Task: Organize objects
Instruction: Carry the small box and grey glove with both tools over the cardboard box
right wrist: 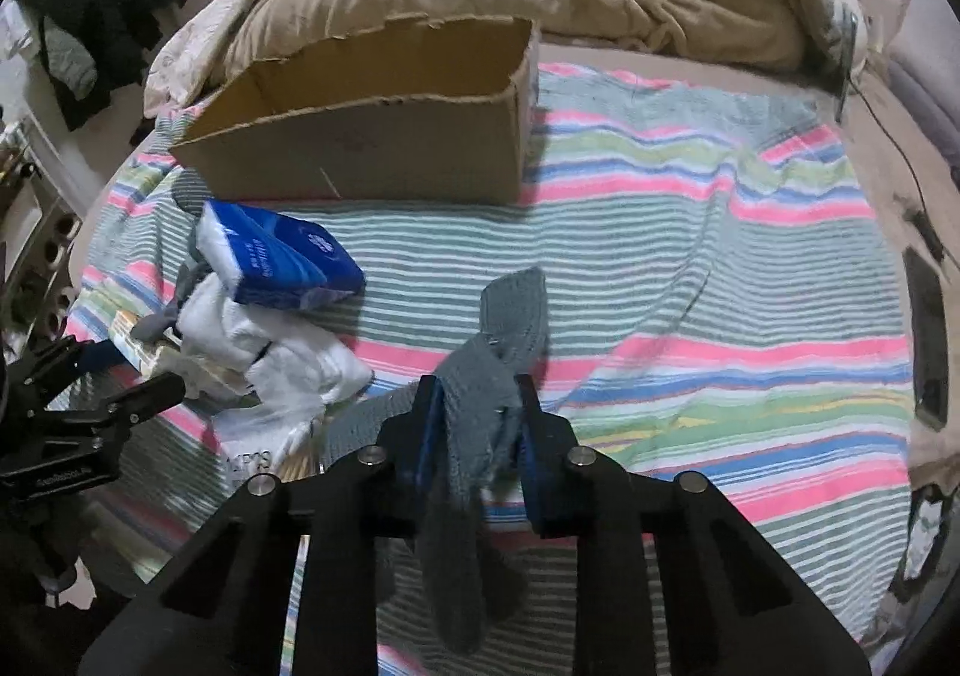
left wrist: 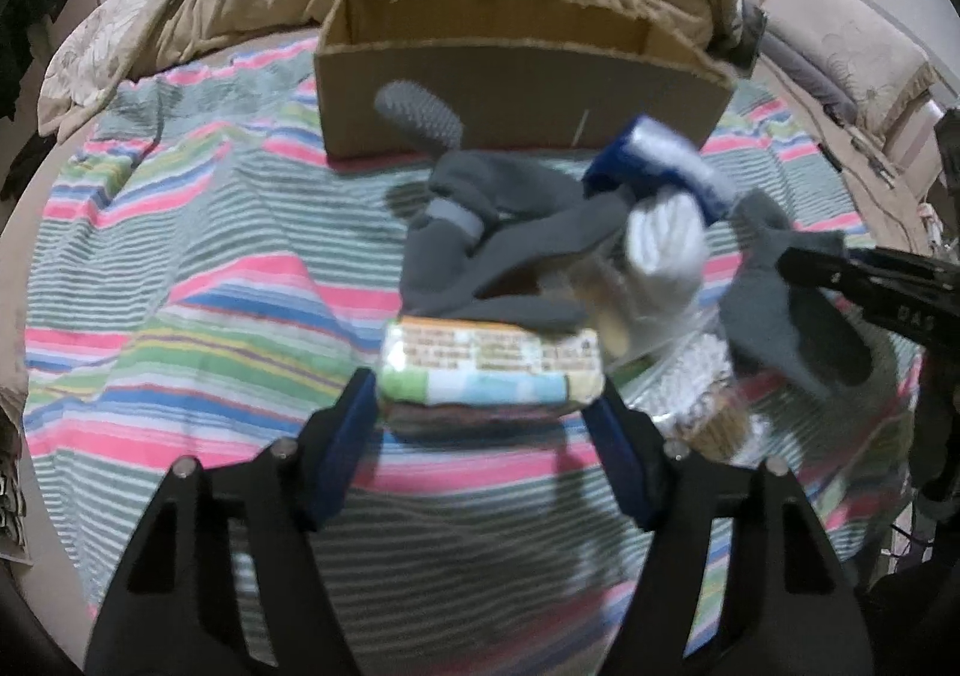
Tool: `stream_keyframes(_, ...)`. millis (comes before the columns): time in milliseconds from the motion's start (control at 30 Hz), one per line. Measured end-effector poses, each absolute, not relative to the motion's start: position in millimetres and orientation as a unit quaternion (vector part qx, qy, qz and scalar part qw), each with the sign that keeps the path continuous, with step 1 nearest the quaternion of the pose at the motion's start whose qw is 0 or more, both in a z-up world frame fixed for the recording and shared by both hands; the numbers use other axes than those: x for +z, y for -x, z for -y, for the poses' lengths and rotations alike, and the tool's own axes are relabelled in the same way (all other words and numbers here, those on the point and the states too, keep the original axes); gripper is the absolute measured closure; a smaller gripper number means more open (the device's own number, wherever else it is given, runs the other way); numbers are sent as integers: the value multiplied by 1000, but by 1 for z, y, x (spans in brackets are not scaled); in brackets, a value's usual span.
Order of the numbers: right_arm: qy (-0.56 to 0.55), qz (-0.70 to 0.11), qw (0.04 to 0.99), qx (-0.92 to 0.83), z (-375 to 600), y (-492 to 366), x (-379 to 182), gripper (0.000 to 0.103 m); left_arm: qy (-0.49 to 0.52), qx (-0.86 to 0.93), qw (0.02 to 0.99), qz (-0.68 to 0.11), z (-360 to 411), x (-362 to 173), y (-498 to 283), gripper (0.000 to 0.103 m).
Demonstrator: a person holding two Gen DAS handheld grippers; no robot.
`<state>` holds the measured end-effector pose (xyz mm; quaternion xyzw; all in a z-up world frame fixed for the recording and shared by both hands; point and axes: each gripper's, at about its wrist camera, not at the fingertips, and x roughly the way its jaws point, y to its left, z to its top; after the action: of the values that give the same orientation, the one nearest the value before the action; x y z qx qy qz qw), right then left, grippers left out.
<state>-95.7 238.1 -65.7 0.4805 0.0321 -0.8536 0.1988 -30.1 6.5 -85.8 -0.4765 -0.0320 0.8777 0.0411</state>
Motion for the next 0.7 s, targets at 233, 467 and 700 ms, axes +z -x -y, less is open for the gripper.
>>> stream_keyframes(233,-455,-33,212,-864,-235,86,-43,90,456,887,48,43,-6,-63,22,33)
stream_keyframes(467,-425,-31,216,-879,-238,82,-13,93,431,899,54,51,-1,-35,18,33)
stream_keyframes(700,-393,-33,225,-891,-237,86,15,93,414,907,59,54,2,-16,23,33)
